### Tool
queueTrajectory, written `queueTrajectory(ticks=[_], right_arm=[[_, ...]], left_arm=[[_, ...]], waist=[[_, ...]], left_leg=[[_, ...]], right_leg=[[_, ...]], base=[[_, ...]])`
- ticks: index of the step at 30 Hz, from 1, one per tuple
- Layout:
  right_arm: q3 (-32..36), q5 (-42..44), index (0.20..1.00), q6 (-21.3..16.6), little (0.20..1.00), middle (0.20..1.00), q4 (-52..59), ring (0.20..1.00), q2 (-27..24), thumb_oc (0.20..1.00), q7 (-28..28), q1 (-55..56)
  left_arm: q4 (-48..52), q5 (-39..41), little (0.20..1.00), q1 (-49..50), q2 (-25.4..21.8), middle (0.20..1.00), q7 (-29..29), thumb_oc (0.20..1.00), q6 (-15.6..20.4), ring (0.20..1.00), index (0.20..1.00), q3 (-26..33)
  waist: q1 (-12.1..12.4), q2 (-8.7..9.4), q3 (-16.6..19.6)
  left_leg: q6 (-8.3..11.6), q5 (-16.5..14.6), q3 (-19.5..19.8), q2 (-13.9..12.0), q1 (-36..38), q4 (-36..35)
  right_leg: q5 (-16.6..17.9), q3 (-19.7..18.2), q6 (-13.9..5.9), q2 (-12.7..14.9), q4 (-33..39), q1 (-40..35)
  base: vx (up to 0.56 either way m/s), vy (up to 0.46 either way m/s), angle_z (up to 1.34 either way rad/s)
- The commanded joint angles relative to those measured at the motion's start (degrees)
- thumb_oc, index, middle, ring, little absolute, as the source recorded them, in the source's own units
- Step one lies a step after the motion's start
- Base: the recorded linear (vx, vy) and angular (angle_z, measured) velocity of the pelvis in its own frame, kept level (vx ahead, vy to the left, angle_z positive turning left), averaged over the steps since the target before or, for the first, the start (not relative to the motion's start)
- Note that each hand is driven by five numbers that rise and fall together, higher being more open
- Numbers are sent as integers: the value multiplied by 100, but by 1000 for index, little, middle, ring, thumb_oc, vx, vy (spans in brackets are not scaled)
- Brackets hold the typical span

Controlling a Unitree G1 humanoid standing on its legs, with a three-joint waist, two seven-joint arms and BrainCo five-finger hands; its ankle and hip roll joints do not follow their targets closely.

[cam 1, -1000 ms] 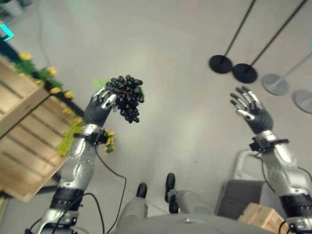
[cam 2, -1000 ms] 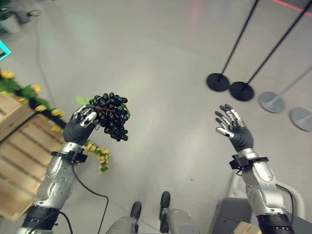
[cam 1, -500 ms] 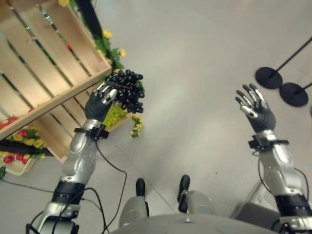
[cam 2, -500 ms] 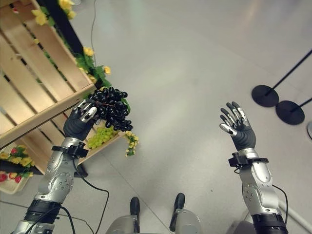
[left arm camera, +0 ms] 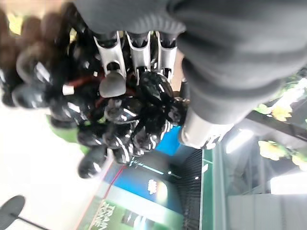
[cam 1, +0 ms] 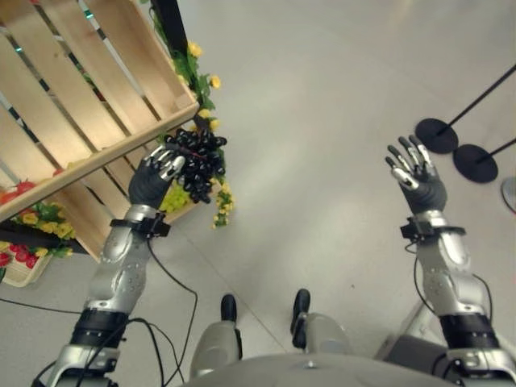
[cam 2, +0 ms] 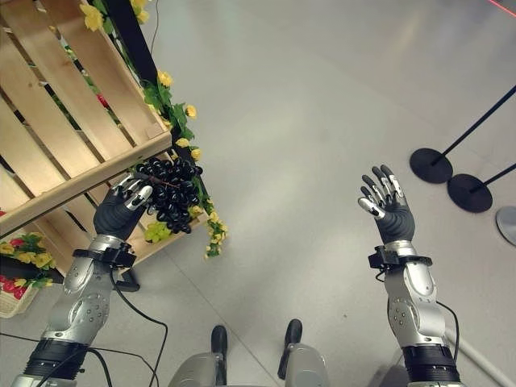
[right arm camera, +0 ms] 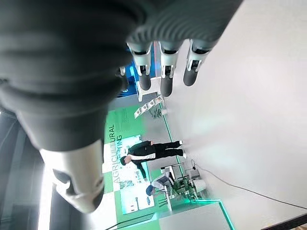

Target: Pick up the fruits from the basket on one side to the basket on the other side

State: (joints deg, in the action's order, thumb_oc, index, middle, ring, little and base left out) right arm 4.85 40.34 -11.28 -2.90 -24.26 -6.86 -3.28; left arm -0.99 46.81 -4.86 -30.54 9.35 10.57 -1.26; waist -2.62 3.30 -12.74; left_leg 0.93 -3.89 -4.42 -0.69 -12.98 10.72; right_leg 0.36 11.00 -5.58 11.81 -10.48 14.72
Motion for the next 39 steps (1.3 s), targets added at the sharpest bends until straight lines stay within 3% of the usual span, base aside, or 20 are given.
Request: queueTrajectory(ticks=[1,8,15,25,39], right_arm=[[21,-92,1000,-415,1000,1000,351,1000,-97,1000,14,-322],[125,-9,1000,-461,1000,1000,362,1000,-157,1000,11,-359],[177,16,1000,-524,1000,1000,425,1000,-190,1000,79,-514],[103,131,1000,-694,1000,1000,391,1000,-39,1000,278,-621],[-146,320,1000,-860,1000,1000,451,1000,19,1000,276,-448]], left_arm=[[372,-291,200,-384,-230,200,43,200,439,200,200,88],[177,-506,200,-353,89,200,-106,200,474,200,200,98],[-165,-920,200,-476,139,200,-301,200,530,200,200,18],[-1757,-1331,200,-1161,463,200,-1186,200,670,200,200,-59],[-3223,-1436,200,-2391,45,200,-2301,200,940,200,200,301]], waist=[[6,-5,-171],[-21,63,-208],[-84,74,-349],[-242,182,-512],[-468,421,-523]], left_leg=[[1,-395,177,22,108,283],[218,-154,289,-151,-59,173],[262,-92,396,-270,-211,125],[291,-70,375,-376,-377,155],[324,-111,272,-494,-448,247]], right_leg=[[-99,-196,-390,137,295,-360],[-85,-38,-260,-133,501,-369],[-230,51,-203,-214,174,-57],[-302,9,-207,-275,-48,216],[-272,-141,-196,-382,-20,350]], base=[[13,-103,-5],[-3,-137,6],[-4,-76,6],[5,-12,2],[6,1,-2]])
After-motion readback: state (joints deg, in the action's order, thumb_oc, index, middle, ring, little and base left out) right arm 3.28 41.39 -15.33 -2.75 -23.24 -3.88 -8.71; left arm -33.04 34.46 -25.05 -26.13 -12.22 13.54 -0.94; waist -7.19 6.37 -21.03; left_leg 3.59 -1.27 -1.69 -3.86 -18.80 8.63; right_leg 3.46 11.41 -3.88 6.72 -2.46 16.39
